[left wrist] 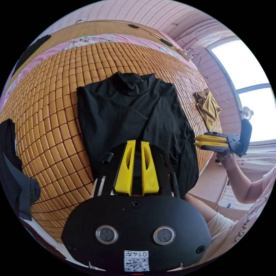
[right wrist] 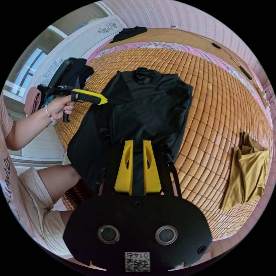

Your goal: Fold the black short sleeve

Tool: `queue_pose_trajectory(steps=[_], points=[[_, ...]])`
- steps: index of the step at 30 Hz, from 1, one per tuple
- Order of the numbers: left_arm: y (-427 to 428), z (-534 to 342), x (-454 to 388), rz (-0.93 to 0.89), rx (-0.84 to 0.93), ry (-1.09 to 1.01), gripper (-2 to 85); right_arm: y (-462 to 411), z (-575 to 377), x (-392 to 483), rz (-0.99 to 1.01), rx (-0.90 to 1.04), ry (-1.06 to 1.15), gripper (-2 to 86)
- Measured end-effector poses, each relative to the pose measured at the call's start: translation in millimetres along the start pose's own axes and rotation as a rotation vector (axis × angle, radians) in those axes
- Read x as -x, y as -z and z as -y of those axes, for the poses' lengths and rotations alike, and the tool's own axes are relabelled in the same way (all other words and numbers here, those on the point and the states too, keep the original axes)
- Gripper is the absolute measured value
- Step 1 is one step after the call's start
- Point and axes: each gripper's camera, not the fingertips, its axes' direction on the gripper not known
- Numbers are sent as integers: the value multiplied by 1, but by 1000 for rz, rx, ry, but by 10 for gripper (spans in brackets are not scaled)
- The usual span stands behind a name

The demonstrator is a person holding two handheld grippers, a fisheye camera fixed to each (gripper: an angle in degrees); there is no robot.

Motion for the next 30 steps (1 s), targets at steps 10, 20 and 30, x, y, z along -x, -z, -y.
queue_pose_trajectory(steps=[10, 20, 30], points=[[42, 22, 94, 94, -188, 168, 89, -20, 114, -117, -37, -63, -223, 111], [31, 34, 127, 135, -68, 79, 42, -16, 102, -212, 313, -75, -436, 9], [77, 23, 151, 37, -215, 80, -9, 33, 118, -210, 179, -104, -280, 6]])
